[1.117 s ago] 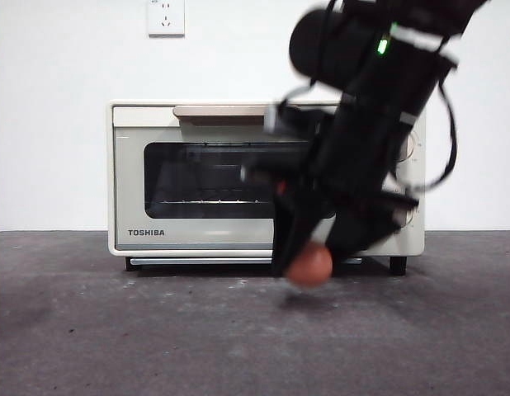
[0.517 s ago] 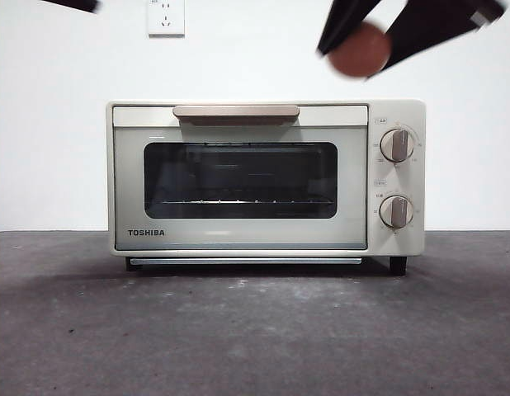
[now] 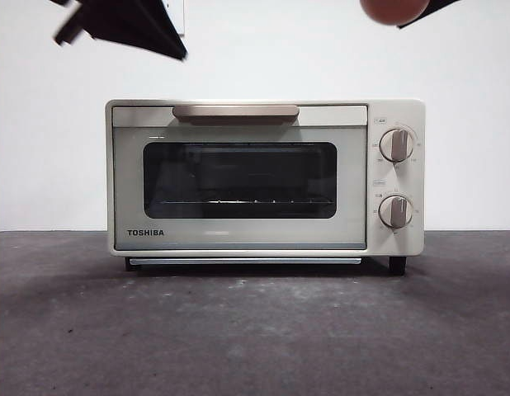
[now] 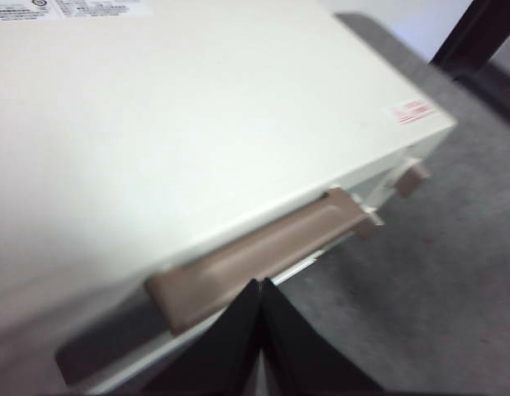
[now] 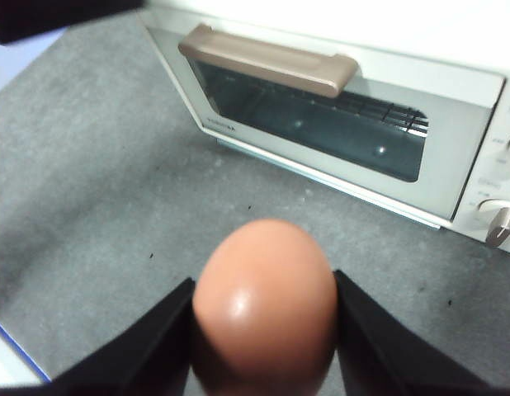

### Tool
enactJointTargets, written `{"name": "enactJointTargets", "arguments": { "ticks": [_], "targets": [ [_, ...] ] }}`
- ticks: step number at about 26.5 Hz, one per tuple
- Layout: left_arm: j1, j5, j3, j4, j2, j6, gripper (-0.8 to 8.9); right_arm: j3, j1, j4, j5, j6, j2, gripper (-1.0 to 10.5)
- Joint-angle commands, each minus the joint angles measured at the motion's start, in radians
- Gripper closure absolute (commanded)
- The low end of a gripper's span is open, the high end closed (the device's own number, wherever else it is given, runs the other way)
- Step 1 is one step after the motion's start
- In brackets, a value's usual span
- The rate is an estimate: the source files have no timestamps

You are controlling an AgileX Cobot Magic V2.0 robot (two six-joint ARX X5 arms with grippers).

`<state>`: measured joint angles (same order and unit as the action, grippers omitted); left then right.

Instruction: Eggoven

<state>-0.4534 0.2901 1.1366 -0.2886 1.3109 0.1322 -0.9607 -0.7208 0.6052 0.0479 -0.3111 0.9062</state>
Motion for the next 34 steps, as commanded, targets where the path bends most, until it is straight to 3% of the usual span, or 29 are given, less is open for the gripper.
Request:
{"name": "enactJointTargets", "arguments": {
  "ticks": [1,16,21,34],
  "targets": [
    [-0.022,-0.024,0.050,0.027,0.066,-0.059,8.06,-0.016,-0.010,0.002,-0.005,0.013,-0.007,9.4],
    [-0.054,-0.074,0.097,0.071,0.237,-0.095,8.06,-0.016,-0.010,0.010,-0.026,0.013,-0.026,9.4],
    [-0.075,-0.074,0.097,0.001,0.252,-0.105,8.06,-0.016,-0.010,0.010,-0.026,0.016,-0.026,9.4],
    [-0.282,-0.074,0.097,-0.193,0.252,-0.124,8.06,-0.016,-0.008,0.008,-0.031,0.038,-0.027,9.4]
  ]
}}
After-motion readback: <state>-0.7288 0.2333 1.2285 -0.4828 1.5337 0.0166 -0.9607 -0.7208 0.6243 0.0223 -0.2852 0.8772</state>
